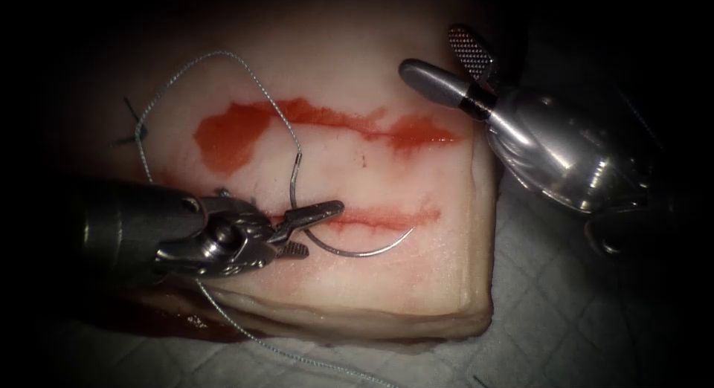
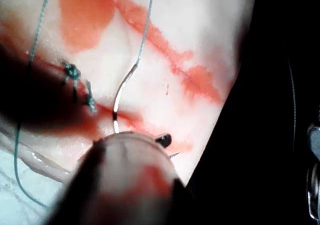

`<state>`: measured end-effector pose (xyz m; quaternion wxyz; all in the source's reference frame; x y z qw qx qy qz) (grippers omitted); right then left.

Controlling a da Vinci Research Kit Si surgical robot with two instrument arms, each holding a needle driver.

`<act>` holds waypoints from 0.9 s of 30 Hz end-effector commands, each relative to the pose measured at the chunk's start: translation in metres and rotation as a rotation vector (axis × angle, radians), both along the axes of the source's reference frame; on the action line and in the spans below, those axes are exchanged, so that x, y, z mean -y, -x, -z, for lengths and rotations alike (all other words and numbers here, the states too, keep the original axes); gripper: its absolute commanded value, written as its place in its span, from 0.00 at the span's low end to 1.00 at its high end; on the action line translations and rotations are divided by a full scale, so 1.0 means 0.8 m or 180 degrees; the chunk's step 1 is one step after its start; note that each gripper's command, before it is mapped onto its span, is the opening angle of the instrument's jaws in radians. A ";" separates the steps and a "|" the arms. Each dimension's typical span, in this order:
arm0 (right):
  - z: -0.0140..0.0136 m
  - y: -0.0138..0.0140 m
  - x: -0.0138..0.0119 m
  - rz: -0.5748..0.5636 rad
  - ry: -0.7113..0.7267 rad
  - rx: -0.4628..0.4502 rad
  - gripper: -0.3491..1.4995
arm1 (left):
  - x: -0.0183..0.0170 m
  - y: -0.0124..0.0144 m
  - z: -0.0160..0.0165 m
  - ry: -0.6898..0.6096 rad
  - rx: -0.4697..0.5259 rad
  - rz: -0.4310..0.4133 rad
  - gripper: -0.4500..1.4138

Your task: Wound Closure

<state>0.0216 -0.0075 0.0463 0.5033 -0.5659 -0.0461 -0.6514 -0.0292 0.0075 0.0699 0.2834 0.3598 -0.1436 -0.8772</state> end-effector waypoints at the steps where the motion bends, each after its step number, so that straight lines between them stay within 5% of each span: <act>1: -0.0004 -0.0012 0.0001 0.0003 0.0004 -0.0013 0.74 | 0.0000 0.0010 -0.0011 -0.0019 -0.0026 0.0008 0.14; 2: -0.0003 -0.0014 0.0002 0.0006 0.0004 -0.0015 0.74 | 0.0000 0.0013 -0.0017 -0.0028 -0.0033 -0.0006 0.01; 15: 0.0002 -0.0018 0.0004 0.0013 -0.0001 -0.0022 0.74 | 0.0015 0.0014 -0.0040 -0.0161 -0.0280 -0.0387 0.00; 16: 0.0002 -0.0018 0.0004 0.0014 -0.0001 -0.0022 0.74 | 0.0012 0.0013 -0.0034 -0.0163 -0.0253 -0.0376 0.28; 17: 0.0002 -0.0018 0.0004 0.0014 0.0000 -0.0022 0.74 | 0.0003 0.0014 -0.0025 -0.0092 -0.0131 -0.0357 0.67; 18: 0.0001 -0.0019 0.0004 0.0014 0.0001 -0.0022 0.74 | -0.0013 0.0014 -0.0012 -0.0009 0.0024 -0.0348 0.78; 21: 0.0001 -0.0019 0.0005 0.0014 0.0003 -0.0022 0.74 | -0.0031 0.0009 0.0009 0.0049 0.0247 -0.0272 0.85; 22: 0.0001 -0.0019 0.0005 0.0014 0.0003 -0.0023 0.74 | -0.0035 0.0006 0.0017 0.0041 0.0291 -0.0266 0.85; 25: 0.0001 -0.0019 0.0005 0.0016 0.0003 -0.0024 0.74 | -0.0035 -0.0008 0.0056 0.0002 0.0294 -0.0229 0.55; 27: 0.0001 -0.0019 0.0005 0.0017 0.0003 -0.0025 0.74 | -0.0029 -0.0012 0.0065 0.0007 0.0265 -0.0193 0.54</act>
